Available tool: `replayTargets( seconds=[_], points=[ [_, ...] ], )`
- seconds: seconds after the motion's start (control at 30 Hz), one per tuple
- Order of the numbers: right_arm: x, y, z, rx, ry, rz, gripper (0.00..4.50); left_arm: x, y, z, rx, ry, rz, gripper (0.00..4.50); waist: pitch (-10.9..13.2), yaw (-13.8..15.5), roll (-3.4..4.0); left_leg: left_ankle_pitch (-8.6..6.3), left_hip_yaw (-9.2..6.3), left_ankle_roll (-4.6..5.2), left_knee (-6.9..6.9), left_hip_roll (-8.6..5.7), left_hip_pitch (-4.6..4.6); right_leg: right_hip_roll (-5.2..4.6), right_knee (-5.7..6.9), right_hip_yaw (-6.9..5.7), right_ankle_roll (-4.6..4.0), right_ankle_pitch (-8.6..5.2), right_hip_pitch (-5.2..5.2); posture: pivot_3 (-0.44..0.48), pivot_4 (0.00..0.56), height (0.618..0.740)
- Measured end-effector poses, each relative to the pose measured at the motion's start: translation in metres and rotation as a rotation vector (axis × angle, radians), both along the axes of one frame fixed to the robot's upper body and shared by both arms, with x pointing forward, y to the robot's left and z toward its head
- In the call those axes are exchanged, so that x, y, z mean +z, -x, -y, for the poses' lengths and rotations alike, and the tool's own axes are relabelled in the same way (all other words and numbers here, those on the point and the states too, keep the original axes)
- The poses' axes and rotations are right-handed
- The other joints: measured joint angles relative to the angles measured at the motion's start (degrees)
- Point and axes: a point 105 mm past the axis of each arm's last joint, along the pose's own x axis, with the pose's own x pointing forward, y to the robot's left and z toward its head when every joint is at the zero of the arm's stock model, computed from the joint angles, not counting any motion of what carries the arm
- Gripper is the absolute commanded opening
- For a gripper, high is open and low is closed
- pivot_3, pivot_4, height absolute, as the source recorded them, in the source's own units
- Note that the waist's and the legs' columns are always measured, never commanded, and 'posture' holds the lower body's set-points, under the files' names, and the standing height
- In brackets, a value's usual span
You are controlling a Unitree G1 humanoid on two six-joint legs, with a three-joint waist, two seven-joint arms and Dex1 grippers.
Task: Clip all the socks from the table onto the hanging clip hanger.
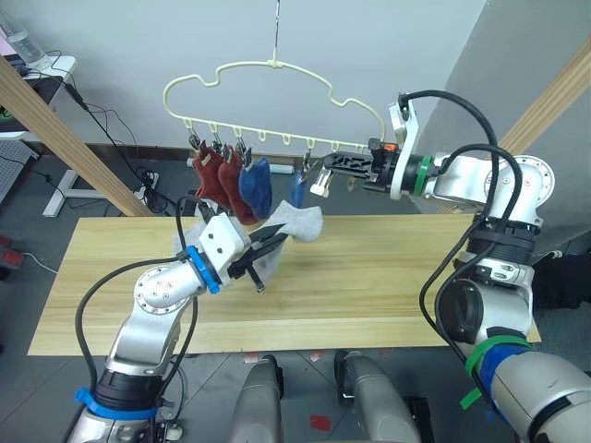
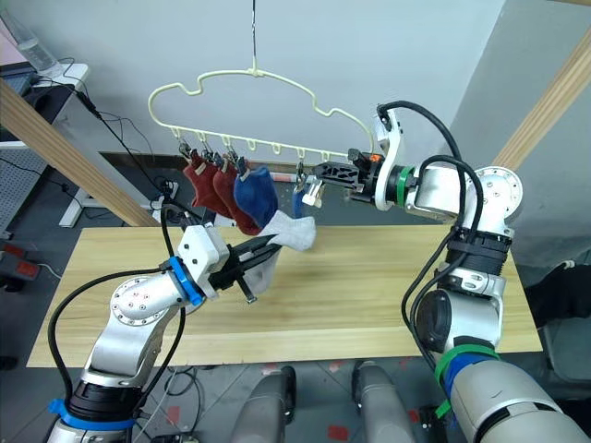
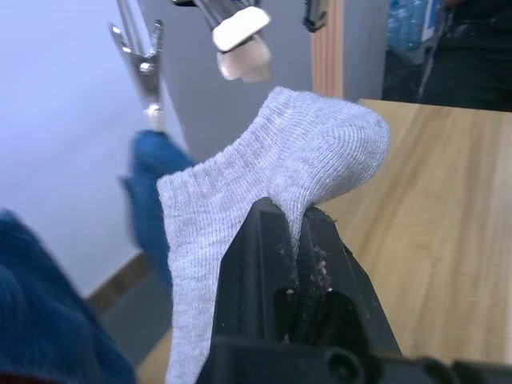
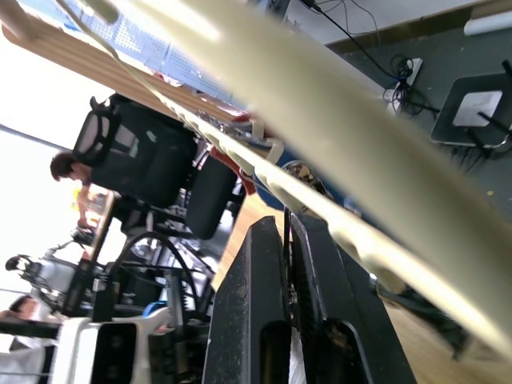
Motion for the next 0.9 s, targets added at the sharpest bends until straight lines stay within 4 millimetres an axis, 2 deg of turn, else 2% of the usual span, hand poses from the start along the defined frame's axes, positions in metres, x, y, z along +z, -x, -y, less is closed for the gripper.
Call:
replayTargets(
  seconds=[0.13,0.33,0.6,0.9],
  points=[
    [0.001,0.002,-0.001,0.009,0.004,-0.003,0.0,0.008,-0.004,0.0,0.015,0.014,0.055,0.01,0.0,-0.03,0.0,0.0,0.0,0.01,0.0,0.0,0.0,0.0,0.01,0.0,0.01,-0.01,0.0,-0.01,0.334,0.74],
    [0.0,0.002,-0.004,0.008,0.003,-0.01,0.0,0.006,-0.007,-0.002,0.03,0.022,0.054,0.01,0.0,-0.03,0.0,-0.01,-0.01,0.01,0.0,0.01,0.0,0.01,0.02,-0.01,0.06,-0.04,0.0,-0.007,0.331,0.74],
    [-0.001,0.002,-0.007,0.012,0.002,-0.015,0.0,0.017,-0.01,0.001,0.029,0.043,0.095,0.01,0.0,-0.02,-0.01,-0.01,0.0,0.01,0.01,0.0,0.0,0.01,0.02,-0.01,0.08,-0.05,0.0,-0.007,0.325,0.74],
    [-0.003,0.005,-0.011,0.014,-0.003,-0.011,0.0,0.018,-0.01,0.003,0.029,0.069,0.094,0.01,-0.01,-0.03,-0.01,-0.01,-0.01,0.01,0.01,0.01,0.0,0.01,0.03,-0.03,0.01,0.0,0.0,-0.006,0.316,0.74]
  ],
)
